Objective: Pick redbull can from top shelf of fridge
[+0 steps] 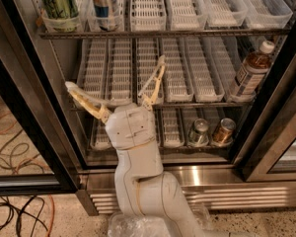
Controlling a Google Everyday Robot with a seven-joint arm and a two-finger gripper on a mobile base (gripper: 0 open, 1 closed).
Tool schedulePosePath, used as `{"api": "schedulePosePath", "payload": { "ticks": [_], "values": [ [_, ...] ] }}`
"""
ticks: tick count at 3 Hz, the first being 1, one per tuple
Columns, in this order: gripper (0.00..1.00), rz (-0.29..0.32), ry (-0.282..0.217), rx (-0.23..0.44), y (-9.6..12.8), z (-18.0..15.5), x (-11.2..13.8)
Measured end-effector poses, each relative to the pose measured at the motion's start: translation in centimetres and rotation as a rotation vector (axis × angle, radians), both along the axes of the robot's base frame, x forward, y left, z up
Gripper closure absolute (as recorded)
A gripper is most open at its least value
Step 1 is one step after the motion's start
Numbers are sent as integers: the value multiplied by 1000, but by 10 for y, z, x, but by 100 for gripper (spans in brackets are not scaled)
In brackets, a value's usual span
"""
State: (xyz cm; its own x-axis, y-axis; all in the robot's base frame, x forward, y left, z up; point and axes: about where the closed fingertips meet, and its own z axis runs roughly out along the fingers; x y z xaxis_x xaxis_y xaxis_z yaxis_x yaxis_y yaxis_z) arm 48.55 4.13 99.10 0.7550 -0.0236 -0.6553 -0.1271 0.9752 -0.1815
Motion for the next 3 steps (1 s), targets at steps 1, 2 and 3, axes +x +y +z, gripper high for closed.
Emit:
{"api": "schedulePosePath", "payload": {
  "ticks": [1, 2, 3],
  "values": [
    [0, -7, -4, 0, 0, 1, 0],
    [0, -18, 45, -1, -8, 1, -4],
    [0, 0, 126, -40, -9, 7, -28]
  ]
}}
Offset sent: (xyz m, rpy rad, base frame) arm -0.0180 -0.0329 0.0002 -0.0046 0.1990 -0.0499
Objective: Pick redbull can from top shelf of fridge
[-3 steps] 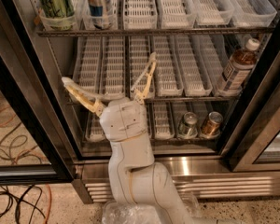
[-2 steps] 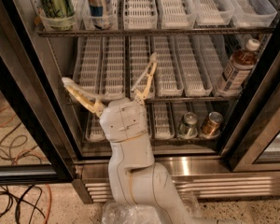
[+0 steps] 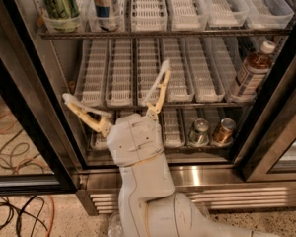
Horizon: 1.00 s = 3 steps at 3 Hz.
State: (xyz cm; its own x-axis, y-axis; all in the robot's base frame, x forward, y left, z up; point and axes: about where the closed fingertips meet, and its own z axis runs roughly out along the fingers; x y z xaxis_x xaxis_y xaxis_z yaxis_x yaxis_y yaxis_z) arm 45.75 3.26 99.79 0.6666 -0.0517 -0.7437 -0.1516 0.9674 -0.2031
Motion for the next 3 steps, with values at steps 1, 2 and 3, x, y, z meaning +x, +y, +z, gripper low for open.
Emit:
{"api": "schedulePosePath", "payload": {
  "ticks": [1, 2, 3],
  "values": [
    [0, 36, 132, -34, 4, -11, -8],
    [0, 62, 198, -47, 12, -26, -2],
    [0, 43, 126, -43, 14, -18, 5]
  ]
}}
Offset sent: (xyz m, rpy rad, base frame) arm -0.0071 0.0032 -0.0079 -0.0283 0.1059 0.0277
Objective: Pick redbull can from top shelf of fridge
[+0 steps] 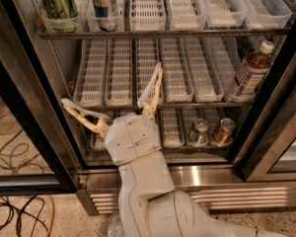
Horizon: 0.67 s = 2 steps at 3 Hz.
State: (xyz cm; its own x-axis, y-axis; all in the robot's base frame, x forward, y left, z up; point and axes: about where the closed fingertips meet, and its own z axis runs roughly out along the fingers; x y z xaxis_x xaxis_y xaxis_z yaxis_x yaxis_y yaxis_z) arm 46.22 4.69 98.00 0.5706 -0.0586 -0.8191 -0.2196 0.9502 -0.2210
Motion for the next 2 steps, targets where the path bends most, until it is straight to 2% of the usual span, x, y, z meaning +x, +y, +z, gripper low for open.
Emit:
{"api": "schedulePosePath", "payload": {
  "ticks": [1, 2],
  "values": [
    [0, 28, -64, 84, 15, 10, 18],
    [0, 21, -138, 147, 34, 27, 26]
  ]
}}
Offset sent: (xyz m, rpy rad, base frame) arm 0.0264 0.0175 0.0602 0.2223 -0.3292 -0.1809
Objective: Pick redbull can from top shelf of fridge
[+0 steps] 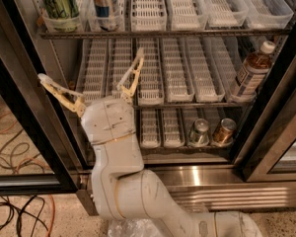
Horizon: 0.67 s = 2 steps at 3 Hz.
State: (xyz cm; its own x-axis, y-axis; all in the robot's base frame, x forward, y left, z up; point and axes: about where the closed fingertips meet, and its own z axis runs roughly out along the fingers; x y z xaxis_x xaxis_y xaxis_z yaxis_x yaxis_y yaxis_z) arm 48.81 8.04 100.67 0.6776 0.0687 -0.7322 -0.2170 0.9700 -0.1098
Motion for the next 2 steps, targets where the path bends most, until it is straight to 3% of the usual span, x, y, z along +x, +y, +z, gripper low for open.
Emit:
{"api": "schedulePosePath", "payload": {
  "ticks": [1, 2],
  "values": [
    [0, -59, -38, 4, -5, 7, -4],
    [0, -59, -38, 4, -5, 7, -4]
  ]
}}
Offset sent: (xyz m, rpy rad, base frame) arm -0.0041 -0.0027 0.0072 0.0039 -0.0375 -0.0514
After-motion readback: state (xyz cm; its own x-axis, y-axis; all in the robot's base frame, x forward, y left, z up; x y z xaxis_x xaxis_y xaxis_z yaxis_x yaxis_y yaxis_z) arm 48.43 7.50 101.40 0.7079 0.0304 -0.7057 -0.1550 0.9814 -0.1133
